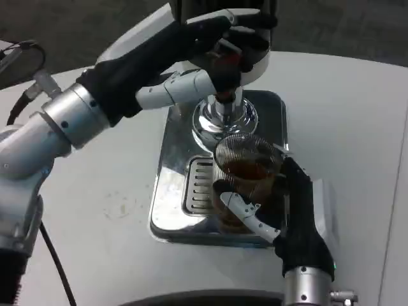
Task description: Grasp the cup under the faucet to collect the drink, then remove the cup.
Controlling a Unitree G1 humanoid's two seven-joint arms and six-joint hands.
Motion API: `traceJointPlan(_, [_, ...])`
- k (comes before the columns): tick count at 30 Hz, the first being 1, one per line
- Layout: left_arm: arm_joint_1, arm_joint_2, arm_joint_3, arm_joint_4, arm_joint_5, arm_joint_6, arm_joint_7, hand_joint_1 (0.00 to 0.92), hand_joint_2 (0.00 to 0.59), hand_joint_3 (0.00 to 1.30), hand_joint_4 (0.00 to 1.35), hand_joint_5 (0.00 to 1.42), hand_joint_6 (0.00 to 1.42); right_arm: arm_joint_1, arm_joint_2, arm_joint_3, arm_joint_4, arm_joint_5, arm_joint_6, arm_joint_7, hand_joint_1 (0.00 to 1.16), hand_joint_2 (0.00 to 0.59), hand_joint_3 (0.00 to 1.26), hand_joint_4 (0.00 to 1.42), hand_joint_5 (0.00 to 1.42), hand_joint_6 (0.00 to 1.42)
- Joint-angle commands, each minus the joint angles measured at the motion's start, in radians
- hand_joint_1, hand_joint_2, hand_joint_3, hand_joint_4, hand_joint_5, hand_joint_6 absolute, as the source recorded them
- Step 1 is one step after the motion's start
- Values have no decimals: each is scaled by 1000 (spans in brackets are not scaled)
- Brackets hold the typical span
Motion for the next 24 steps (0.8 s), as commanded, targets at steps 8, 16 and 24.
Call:
traceJointPlan(8, [44,20,55,-45,-36,4,27,0,51,239,287,429,303,67,39,6,-105,-25,0,24,708,261,576,644,638,408])
traceJointPlan(16, [80,20,109,-77,-58,9,51,0,53,247,300,438,322,82,29,-11,-132,-24,3,51,708,261,587,653,655,419])
traceJointPlan(24, [67,17,105,-60,-48,10,64,0,53,263,303,446,338,75,32,-20,-133,-35,6,71,713,264,599,664,664,422])
